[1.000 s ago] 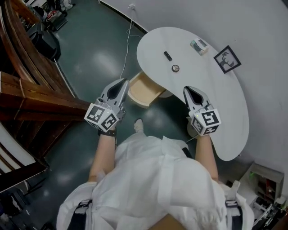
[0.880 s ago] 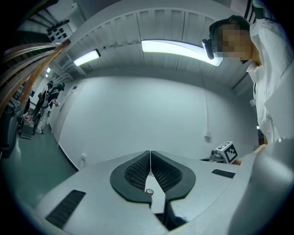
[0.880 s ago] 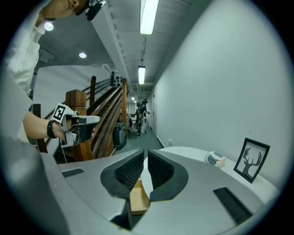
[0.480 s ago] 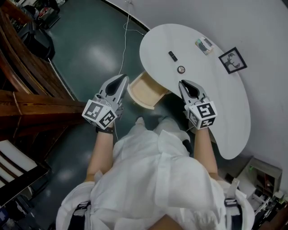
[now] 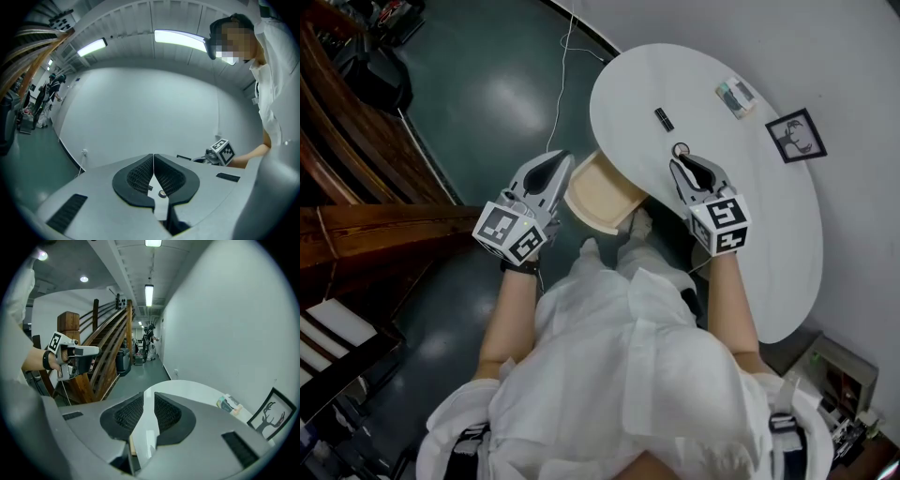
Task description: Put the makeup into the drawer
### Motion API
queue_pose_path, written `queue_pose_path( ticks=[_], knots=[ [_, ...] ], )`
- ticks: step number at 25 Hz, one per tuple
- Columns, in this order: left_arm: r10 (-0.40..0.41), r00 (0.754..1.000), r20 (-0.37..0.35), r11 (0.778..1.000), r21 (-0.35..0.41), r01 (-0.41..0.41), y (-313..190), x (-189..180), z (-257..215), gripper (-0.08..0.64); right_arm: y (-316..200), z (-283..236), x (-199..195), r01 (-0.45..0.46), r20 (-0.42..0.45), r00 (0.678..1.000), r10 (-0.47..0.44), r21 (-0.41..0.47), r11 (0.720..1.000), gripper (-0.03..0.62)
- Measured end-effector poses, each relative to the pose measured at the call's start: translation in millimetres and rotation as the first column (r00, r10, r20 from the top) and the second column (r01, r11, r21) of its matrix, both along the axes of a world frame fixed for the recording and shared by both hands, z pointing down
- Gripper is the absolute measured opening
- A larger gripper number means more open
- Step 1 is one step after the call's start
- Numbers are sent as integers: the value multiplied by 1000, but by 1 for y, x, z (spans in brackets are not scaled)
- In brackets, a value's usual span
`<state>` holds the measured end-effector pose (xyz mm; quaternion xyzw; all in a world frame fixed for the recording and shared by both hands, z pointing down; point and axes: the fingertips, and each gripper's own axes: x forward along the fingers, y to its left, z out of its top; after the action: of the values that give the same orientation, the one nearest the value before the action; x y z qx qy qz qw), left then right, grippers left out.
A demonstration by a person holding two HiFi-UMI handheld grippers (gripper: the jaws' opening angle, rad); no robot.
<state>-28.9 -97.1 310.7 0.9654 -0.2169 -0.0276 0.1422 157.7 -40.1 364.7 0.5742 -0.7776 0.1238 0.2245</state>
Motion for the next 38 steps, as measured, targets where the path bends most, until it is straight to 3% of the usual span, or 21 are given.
queue_pose_path(
  ticks=[17,28,38],
  knots=[
    [15,998,69,998,-59,-11,-43,67,38,18,-80,78,57,60,-54,996,-71,-183,981,72],
    [-9,996,94,995,-102,19,-56,81,61,18,-116,138,79,57,-120,988,-100,-323,945,95],
    [-35,995,98,991,-129,48,-62,86,74,18,-131,182,93,55,-165,976,-143,-446,893,101]
  ],
)
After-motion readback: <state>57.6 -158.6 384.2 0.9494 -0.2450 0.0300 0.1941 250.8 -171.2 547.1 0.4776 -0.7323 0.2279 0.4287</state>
